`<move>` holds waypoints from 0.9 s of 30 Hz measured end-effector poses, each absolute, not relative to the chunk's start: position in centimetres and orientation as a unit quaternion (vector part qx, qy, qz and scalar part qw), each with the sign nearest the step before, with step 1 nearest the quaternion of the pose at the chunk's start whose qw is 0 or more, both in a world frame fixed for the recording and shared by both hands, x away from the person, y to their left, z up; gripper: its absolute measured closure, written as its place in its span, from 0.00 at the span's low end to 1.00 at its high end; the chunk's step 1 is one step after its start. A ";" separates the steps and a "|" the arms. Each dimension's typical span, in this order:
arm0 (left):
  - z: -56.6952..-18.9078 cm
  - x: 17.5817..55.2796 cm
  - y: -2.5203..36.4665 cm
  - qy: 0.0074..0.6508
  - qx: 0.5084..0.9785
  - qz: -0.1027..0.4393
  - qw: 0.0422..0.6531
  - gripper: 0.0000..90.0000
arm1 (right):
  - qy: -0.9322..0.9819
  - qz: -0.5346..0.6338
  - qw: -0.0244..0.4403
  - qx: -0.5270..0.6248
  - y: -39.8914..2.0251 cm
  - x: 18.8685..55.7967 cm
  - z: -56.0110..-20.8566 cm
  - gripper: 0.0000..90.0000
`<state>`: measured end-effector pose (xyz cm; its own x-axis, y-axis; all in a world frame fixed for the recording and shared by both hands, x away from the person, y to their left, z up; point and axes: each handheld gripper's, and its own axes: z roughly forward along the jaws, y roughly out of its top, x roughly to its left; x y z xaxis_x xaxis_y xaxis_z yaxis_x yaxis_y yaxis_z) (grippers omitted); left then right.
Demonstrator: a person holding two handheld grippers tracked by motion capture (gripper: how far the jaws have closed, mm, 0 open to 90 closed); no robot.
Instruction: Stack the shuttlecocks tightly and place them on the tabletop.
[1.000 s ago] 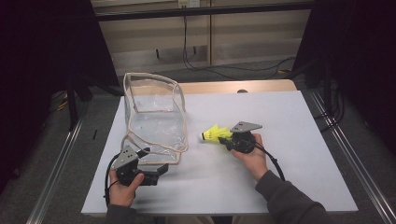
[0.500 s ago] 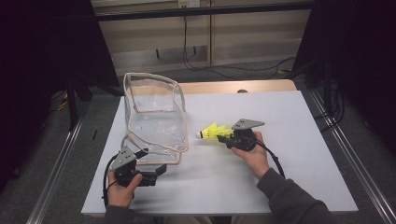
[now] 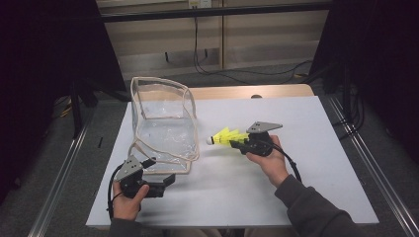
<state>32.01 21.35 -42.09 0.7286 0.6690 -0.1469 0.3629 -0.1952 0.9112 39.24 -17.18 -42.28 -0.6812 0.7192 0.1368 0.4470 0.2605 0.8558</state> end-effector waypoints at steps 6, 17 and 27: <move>-42.0 32.1 21.4 0.339 0.759 0.144 0.537 0.04 | 0.788 0.474 0.137 0.368 -17.5 39.4 -41.5 0.92; -42.0 32.1 21.3 0.338 0.759 0.142 0.538 0.04 | 0.806 0.465 0.125 0.345 -17.6 39.5 -39.6 0.92; -41.9 32.1 21.0 0.337 0.759 0.141 0.538 0.04 | 0.806 0.470 0.119 0.339 -17.8 39.4 -38.5 0.92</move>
<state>32.14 21.04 -41.94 0.7335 0.6634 -0.1478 0.3590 -0.1935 0.9131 39.38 -17.76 -38.50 -0.7413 0.6592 0.1264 0.4348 0.3281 0.8386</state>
